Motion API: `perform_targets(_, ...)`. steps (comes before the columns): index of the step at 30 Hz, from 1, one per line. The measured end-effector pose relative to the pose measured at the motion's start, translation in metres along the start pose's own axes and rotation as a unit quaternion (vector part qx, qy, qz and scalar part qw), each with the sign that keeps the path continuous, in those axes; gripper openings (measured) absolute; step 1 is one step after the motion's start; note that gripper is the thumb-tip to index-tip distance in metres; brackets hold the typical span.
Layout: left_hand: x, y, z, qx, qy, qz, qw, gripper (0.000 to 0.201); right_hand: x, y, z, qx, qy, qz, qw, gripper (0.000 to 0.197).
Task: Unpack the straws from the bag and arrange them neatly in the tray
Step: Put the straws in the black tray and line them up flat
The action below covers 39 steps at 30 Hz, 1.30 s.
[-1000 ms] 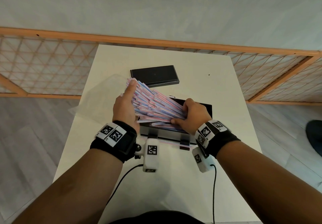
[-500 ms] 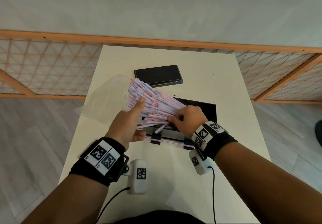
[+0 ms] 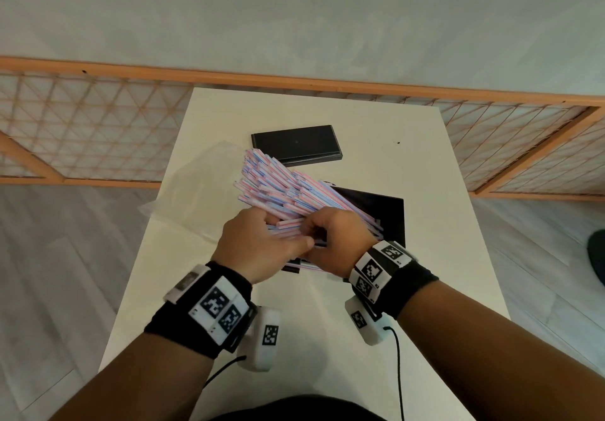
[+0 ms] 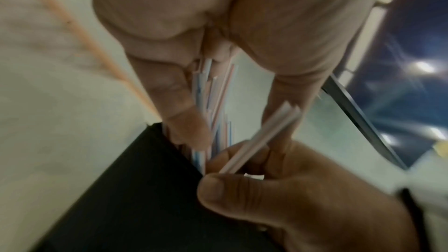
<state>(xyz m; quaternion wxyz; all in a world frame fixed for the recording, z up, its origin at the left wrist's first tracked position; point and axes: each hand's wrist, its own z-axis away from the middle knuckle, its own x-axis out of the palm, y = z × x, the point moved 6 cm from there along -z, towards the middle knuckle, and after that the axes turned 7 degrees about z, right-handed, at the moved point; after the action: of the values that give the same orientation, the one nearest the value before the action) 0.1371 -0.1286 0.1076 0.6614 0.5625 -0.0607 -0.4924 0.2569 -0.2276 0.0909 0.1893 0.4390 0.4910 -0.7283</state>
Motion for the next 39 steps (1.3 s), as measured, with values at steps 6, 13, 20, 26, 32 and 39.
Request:
perform_targets(6, 0.003, 0.023, 0.009, 0.072, 0.065, -0.075, 0.992, 0.027, 0.001, -0.001, -0.001, -0.002, 0.050, -0.032, 0.998, 0.038)
perform_targets(13, 0.010, 0.033, 0.003, 0.156, 0.109, -0.089, 0.978, 0.019, -0.004, -0.004, -0.004, 0.020, 0.064, -0.039, 0.997, 0.029)
perform_targets(20, -0.010, 0.049, 0.005, 0.198, 0.176, -0.098, 0.959, 0.016, -0.015, -0.012, -0.001, -0.023, 0.134, 0.008, 0.991, 0.038)
perform_targets(26, -0.010, 0.088, 0.030, 0.309, 0.158, -0.090, 0.933, 0.017, -0.019, -0.025, -0.012, -0.041, 0.130, 0.094, 0.986, 0.032)
perform_targets(32, -0.053, 0.114, 0.042, 0.354, 0.179, 0.034, 0.917, 0.046, -0.059, -0.019, -0.002, 0.018, 0.172, -0.137, 0.975, 0.039)
perform_targets(39, -0.049, 0.144, 0.059, 0.487, 0.159, 0.006, 0.859, 0.045, -0.078, -0.045, -0.002, -0.033, 0.127, -0.121, 0.984, 0.020)
